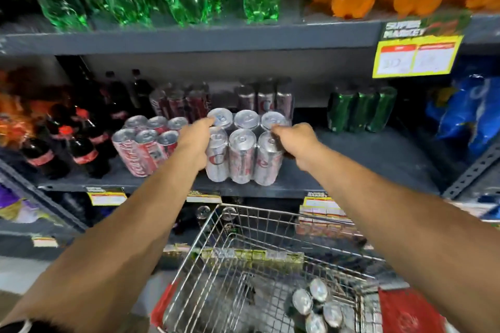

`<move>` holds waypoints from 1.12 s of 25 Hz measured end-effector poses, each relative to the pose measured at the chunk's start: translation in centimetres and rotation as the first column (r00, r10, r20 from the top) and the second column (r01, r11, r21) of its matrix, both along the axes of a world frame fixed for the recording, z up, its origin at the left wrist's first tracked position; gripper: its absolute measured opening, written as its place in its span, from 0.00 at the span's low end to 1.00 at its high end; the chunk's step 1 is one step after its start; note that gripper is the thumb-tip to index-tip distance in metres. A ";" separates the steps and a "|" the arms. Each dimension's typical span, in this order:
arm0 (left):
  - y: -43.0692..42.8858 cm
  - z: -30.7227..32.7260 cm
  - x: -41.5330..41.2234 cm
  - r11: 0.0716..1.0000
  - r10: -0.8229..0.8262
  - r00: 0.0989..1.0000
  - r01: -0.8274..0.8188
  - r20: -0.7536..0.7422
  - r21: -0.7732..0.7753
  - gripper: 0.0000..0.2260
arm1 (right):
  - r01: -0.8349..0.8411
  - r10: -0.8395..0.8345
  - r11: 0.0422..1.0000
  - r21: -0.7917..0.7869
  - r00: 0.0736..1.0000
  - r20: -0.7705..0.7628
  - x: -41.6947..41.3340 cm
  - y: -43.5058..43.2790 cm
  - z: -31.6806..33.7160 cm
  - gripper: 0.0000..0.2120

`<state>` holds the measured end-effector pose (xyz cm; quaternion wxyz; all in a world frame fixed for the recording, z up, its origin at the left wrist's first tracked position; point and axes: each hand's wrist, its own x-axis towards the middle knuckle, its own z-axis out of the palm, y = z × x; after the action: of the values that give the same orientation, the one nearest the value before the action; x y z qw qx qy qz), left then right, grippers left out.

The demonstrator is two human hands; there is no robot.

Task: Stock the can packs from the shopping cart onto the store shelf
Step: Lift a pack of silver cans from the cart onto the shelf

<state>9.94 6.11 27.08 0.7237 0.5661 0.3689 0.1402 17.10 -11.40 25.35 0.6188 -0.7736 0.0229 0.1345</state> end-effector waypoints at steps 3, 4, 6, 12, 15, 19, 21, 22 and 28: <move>2.0 -1.8 1.8 0.997 0.081 0.996 -0.081 -0.022 0.015 0.23 | 0.012 -0.012 1.000 -0.011 1.000 -0.021 1.7 2.8 -2.0 0.22; 2.5 -2.6 2.3 0.993 0.116 0.993 -0.116 -0.018 0.030 0.23 | 0.014 -0.014 1.000 -0.027 1.000 -0.011 2.3 3.4 -2.5 0.19; 3.1 -4.2 2.8 0.985 0.150 0.989 -0.150 0.009 0.086 0.21 | -0.008 0.009 0.998 -0.057 1.000 0.011 3.0 4.3 -3.0 0.13; 2.7 -5.1 1.7 0.938 0.075 0.997 -0.070 -0.004 0.340 0.11 | -0.096 0.099 0.994 -0.049 0.994 0.052 3.1 3.4 -3.4 0.16; -0.5 -7.3 -1.5 0.899 0.067 0.998 -0.062 0.003 0.433 0.27 | -0.106 0.110 0.991 -0.086 0.992 0.054 2.4 1.0 -3.5 0.16; -6.7 -14.4 -6.7 0.874 -0.078 0.987 0.135 -0.139 0.467 0.34 | -0.079 0.100 0.983 -0.165 0.988 0.122 1.0 -4.6 -5.3 0.15; -9.6 -18.0 -8.1 0.831 -0.156 0.960 0.255 -0.233 0.495 0.33 | -0.028 0.056 0.982 -0.185 0.987 0.151 -0.2 -7.9 -7.2 0.11; -11.0 -19.5 -8.6 0.791 -0.218 0.940 0.328 -0.263 0.517 0.32 | 0.002 0.028 0.984 -0.177 0.986 0.164 -1.2 -9.6 -8.6 0.08; -16.7 -28.0 -8.5 0.497 -0.498 0.564 0.808 -0.659 0.316 0.29 | 0.034 -0.064 0.925 -0.377 0.996 -0.069 -10.8 -19.7 -22.5 0.07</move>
<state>1.46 -10.56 -0.87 0.3869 0.8736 0.2200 -0.1968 6.28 -31.10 2.89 0.4610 -0.8709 0.0924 0.1430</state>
